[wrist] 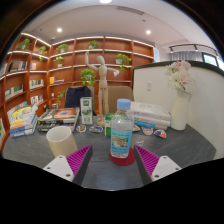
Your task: Pour water
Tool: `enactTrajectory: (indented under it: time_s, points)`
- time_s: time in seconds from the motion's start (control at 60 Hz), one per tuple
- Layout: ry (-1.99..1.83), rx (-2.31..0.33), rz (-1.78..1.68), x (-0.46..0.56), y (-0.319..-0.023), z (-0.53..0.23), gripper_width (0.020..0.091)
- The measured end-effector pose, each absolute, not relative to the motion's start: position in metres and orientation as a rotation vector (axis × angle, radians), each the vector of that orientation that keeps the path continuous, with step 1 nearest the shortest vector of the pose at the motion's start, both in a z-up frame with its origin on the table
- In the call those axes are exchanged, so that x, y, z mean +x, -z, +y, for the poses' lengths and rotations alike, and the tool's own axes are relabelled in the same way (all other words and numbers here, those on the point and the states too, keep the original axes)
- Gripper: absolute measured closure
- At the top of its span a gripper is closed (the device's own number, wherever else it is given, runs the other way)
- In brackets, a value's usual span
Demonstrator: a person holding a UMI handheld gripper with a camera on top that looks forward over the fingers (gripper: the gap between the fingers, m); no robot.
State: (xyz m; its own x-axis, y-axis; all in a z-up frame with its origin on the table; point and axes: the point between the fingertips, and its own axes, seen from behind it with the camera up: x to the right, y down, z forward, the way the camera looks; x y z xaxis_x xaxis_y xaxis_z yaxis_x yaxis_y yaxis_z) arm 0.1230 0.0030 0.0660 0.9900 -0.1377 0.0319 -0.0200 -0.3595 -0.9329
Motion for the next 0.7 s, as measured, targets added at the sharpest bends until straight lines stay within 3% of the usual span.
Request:
enactTrajectory:
  time_s: [0.333, 0.7]
  points:
    - [0.064, -1.837, 0.119, 0.11, -0.132, -0.097, 0.028]
    - [0.142, -1.827, 0.064, 0.111, -0.152, -0.135, 0.0265]
